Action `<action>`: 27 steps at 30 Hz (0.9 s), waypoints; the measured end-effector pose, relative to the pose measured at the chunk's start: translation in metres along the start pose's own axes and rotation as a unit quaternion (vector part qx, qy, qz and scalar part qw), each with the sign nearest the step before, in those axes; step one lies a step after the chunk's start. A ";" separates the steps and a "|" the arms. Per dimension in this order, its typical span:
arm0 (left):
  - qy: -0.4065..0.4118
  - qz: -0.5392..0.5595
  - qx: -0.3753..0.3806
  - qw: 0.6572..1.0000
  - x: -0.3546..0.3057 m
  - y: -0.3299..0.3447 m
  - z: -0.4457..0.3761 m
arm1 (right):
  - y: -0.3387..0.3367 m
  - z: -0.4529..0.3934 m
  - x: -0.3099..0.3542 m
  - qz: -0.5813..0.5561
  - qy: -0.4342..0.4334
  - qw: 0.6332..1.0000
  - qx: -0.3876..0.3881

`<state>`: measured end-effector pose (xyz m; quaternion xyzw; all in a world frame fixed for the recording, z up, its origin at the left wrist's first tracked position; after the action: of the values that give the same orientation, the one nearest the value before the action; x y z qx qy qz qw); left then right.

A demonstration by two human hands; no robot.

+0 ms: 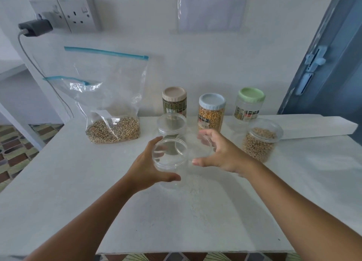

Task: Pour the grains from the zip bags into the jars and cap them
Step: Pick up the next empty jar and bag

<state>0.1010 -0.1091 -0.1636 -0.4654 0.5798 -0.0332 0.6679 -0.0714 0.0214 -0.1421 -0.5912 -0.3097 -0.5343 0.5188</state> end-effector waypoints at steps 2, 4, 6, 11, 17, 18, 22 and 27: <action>-0.001 -0.005 0.000 1.000 0.001 0.000 0.000 | -0.016 0.004 -0.015 -0.026 0.017 0.999 -0.045; -0.008 -0.004 0.000 1.000 0.002 0.000 -0.001 | -0.030 0.010 -0.031 0.012 0.040 0.996 -0.080; -0.015 -0.004 0.002 1.000 0.002 0.000 0.000 | -0.038 0.015 -0.057 0.099 0.088 0.987 -0.085; -0.036 -0.004 0.002 0.999 0.007 0.001 -0.001 | -0.030 0.011 -0.071 0.317 0.100 0.942 -0.041; -0.063 0.011 0.024 0.998 0.006 0.002 0.000 | 0.027 -0.007 0.017 0.142 -0.060 0.988 0.023; -0.067 0.013 0.026 0.997 0.006 0.002 0.001 | 0.038 -0.011 0.025 0.146 -0.069 0.986 0.035; -0.098 0.013 0.027 0.995 0.014 -0.012 0.009 | 0.061 -0.023 0.039 0.146 -0.096 0.984 0.035; -0.131 0.004 0.023 0.991 0.025 -0.026 0.022 | 0.078 -0.032 0.041 0.164 -0.099 0.980 0.051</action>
<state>0.1398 -0.1250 -0.1675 -0.4481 0.4883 0.0172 0.7487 0.0003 -0.0380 -0.1290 -0.6568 -0.2850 -0.3644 0.5955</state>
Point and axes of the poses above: each hand's wrist, its own z-axis away from the middle knuckle, its own y-axis out of the palm, x = y × z, the point moved 10 cm from there along -z, towards the middle knuckle, and after that the axes turned 10 degrees about -z, right-handed, at the moved point
